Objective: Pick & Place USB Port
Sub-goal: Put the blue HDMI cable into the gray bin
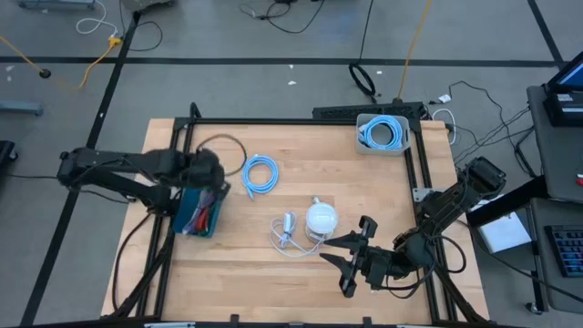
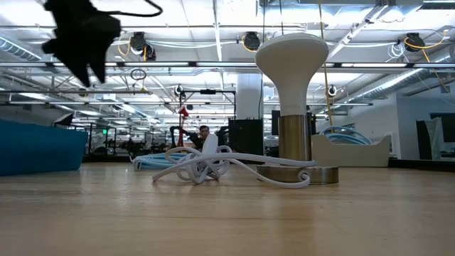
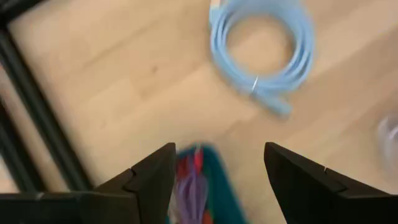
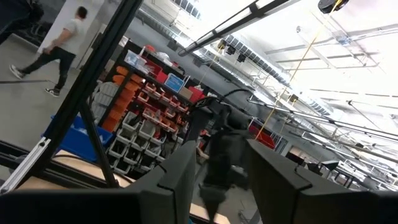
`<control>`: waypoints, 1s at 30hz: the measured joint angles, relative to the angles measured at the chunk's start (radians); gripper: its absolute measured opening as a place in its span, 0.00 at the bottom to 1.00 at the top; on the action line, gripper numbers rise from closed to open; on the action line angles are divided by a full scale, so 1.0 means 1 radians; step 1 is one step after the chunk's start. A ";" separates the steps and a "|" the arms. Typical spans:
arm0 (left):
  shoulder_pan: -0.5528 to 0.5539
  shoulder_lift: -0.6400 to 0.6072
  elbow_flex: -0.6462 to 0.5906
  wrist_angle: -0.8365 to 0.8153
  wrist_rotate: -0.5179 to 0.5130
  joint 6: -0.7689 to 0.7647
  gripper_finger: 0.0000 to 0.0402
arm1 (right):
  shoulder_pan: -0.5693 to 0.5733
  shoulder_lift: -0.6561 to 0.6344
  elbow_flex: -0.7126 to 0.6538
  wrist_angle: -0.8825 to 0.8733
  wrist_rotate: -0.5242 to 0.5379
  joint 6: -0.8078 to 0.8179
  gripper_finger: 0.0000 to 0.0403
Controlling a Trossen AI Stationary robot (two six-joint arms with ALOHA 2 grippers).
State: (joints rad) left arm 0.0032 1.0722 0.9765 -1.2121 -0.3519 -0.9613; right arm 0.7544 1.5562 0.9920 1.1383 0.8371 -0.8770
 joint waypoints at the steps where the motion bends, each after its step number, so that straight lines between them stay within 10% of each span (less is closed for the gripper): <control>1: 0.036 0.000 0.009 0.040 -0.001 0.026 0.61 | 0.000 0.000 0.000 0.001 0.000 0.000 0.32; 11: 0.414 0.292 -0.084 0.625 0.345 0.243 0.60 | 0.007 0.000 0.000 -0.001 0.009 -0.001 0.32; 26: 0.538 0.749 0.028 0.622 0.319 0.409 0.60 | 0.006 0.000 0.000 -0.006 0.083 -0.059 0.32; 30: 0.503 0.781 0.035 0.595 0.278 0.410 0.42 | 0.006 0.000 0.000 -0.006 0.083 -0.055 0.32</control>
State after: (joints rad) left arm 0.5057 1.8528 1.0115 -0.6166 -0.0741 -0.5512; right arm 0.7609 1.5562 0.9920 1.1320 0.9203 -0.9319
